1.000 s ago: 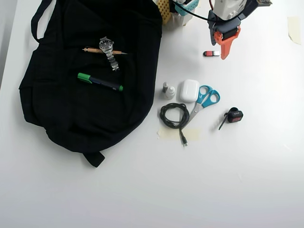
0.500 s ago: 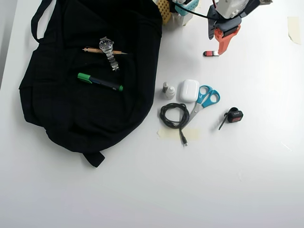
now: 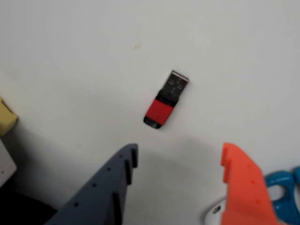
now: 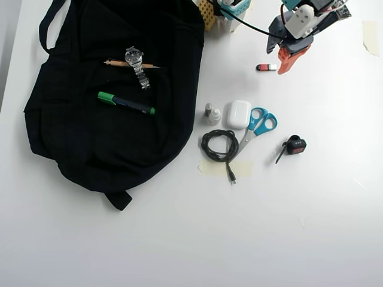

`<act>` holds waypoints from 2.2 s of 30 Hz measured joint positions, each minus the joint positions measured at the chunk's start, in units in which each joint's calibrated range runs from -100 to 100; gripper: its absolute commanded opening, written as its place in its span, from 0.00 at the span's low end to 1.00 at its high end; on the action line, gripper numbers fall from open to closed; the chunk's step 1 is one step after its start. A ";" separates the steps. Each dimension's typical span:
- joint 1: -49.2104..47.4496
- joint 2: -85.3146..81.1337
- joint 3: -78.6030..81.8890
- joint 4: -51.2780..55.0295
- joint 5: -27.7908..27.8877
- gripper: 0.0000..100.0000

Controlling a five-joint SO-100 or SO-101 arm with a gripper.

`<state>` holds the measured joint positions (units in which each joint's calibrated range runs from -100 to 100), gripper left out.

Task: Put the usb stick into the black bag

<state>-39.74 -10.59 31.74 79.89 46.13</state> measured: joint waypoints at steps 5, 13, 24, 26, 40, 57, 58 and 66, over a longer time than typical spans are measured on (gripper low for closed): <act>1.47 0.00 -0.09 -1.62 -2.10 0.23; -1.61 0.00 -0.09 -2.73 -7.72 0.23; -5.50 1.75 -0.34 -6.05 -12.70 0.24; -5.50 3.50 -0.34 -6.73 -12.70 0.24; -6.46 8.67 -0.34 -7.41 -12.99 0.24; -7.34 8.67 6.48 -8.78 -13.97 0.24; -7.34 8.67 6.66 -9.54 -13.97 0.24; -7.05 8.67 7.85 -14.15 -13.77 0.24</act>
<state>-46.79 -1.92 39.59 65.74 32.36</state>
